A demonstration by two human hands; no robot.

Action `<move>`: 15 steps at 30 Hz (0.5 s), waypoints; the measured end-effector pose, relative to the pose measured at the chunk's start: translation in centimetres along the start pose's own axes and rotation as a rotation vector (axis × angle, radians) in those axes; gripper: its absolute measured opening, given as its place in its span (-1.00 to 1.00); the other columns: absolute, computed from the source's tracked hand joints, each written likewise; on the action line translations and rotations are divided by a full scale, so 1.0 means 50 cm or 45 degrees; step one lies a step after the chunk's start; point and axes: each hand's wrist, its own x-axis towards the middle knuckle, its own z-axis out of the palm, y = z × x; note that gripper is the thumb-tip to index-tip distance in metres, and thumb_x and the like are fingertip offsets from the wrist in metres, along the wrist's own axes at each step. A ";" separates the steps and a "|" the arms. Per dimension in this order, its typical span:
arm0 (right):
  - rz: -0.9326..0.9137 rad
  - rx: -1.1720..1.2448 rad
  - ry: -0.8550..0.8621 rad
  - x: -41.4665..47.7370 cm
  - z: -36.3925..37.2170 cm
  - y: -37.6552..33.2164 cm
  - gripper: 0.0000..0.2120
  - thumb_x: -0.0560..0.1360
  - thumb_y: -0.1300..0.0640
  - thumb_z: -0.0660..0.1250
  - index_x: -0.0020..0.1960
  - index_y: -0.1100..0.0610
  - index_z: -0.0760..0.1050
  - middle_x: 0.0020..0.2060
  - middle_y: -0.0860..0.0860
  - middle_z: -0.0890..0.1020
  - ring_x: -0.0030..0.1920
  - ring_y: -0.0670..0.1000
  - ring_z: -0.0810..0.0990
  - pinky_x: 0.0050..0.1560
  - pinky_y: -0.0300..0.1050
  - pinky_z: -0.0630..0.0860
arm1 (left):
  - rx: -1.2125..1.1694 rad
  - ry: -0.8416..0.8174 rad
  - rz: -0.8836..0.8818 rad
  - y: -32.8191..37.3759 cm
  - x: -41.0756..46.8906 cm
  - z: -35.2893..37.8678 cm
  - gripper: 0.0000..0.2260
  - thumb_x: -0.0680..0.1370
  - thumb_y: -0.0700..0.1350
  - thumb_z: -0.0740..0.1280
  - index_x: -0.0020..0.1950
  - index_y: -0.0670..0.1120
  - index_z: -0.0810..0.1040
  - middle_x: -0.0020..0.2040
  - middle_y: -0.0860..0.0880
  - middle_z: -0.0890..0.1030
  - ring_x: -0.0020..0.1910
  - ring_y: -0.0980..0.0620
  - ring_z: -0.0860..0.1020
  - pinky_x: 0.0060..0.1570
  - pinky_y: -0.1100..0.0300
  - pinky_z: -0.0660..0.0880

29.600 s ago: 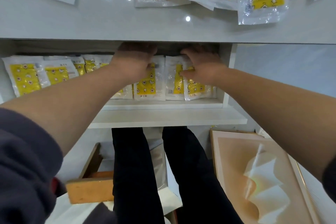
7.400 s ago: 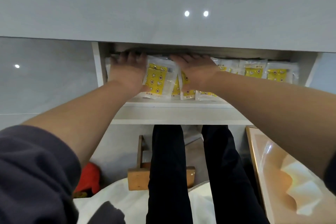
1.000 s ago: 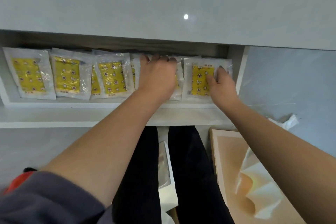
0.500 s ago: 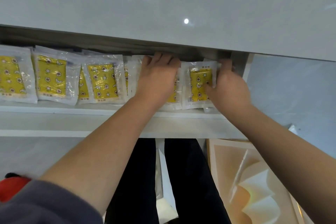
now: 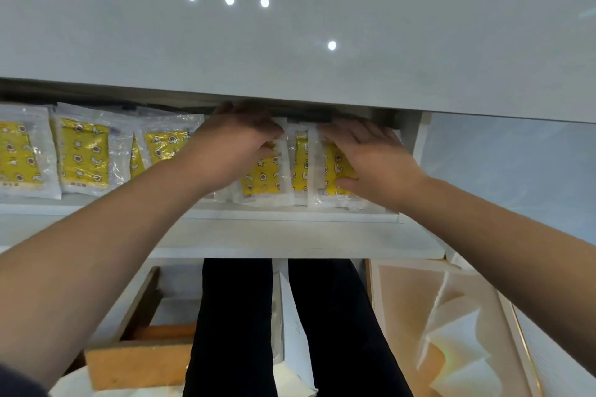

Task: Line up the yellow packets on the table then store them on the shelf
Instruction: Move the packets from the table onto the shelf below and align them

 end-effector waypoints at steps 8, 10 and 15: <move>0.098 0.025 -0.016 0.016 0.006 -0.006 -0.21 0.41 -0.16 0.41 0.51 -0.06 0.11 0.43 0.03 0.32 0.39 0.14 0.32 0.37 0.10 0.27 | 0.135 -0.265 -0.210 0.021 -0.003 0.012 -0.35 0.49 0.21 0.34 0.48 -0.02 0.23 0.42 -0.13 0.36 0.37 -0.20 0.33 0.32 -0.11 0.30; 0.100 0.008 0.011 0.011 0.008 0.000 -0.24 0.41 -0.15 0.42 0.50 -0.08 0.13 0.42 0.01 0.33 0.38 0.13 0.34 0.35 0.10 0.30 | 0.164 -0.253 -0.197 0.024 -0.009 0.014 -0.35 0.49 0.21 0.33 0.49 0.01 0.21 0.42 -0.12 0.37 0.38 -0.21 0.34 0.32 -0.12 0.28; 0.195 -0.067 -0.160 0.023 -0.005 0.002 -0.21 0.36 -0.24 0.40 0.44 -0.04 0.13 0.39 0.03 0.32 0.38 0.14 0.30 0.37 0.20 0.25 | 0.112 -0.297 -0.215 0.002 -0.022 0.010 -0.29 0.50 0.30 0.22 0.54 0.01 0.09 0.51 -0.11 0.23 0.47 -0.19 0.22 0.43 -0.12 0.17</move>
